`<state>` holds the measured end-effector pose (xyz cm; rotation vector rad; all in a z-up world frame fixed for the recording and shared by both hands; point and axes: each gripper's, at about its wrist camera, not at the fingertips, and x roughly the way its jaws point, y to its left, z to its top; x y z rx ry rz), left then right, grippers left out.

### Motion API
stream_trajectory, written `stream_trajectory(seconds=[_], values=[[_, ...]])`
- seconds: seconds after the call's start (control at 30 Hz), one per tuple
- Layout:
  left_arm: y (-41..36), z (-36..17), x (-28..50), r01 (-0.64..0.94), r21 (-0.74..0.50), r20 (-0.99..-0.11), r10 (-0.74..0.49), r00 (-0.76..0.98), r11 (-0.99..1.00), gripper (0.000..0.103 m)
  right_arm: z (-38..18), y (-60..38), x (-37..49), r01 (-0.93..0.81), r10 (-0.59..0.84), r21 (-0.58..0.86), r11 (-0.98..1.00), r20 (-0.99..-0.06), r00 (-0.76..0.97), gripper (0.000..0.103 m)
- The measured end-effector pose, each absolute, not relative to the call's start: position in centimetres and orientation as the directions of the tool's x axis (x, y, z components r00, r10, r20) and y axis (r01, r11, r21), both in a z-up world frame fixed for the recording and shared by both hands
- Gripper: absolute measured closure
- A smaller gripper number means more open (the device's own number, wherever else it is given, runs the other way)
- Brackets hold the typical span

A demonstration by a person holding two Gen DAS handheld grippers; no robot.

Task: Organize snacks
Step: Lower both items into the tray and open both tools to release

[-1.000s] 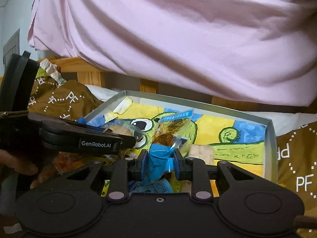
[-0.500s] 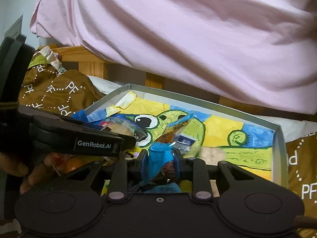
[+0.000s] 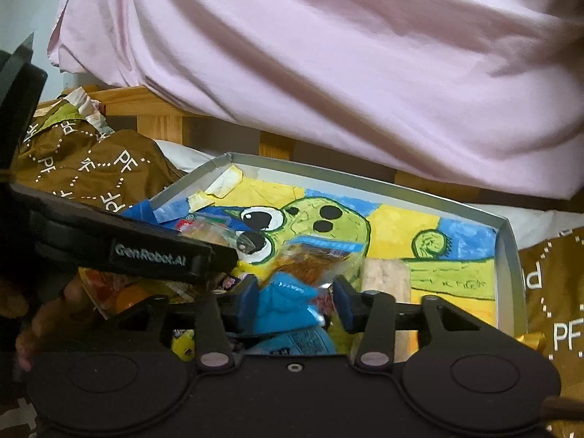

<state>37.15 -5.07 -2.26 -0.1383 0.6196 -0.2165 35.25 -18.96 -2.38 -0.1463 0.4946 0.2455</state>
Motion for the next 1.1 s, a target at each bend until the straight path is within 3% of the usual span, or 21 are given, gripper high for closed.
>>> stream_trajectory(seconds=[0.37,0.53,0.83,1.1], values=[[-4.5,-0.6,35.5,0.132,-0.179,-0.514,-0.207,0.833,0.975,0.016,-1.7,-20.0,34.3,-0.217,0.18,-0.027,0.976,-0.465,0.867,0.029],[-4.2,0.0,34.6,0.127,-0.173,-0.494,-0.198,0.847,0.977,0.012,-1.1,-20.9,33.5,-0.182,0.167,0.01,0.983,-0.448,0.878,0.014],[-3.9,1.8,31.4,0.108,-0.153,-0.44,-0.165,0.883,0.982,0.001,1.1,-22.6,31.1,-0.121,0.131,0.052,0.991,-0.418,0.899,0.002],[-2.9,3.8,28.3,0.072,-0.16,-0.409,-0.132,0.903,0.984,0.001,3.7,-22.9,28.5,-0.104,0.119,0.059,0.993,-0.377,0.918,0.001]])
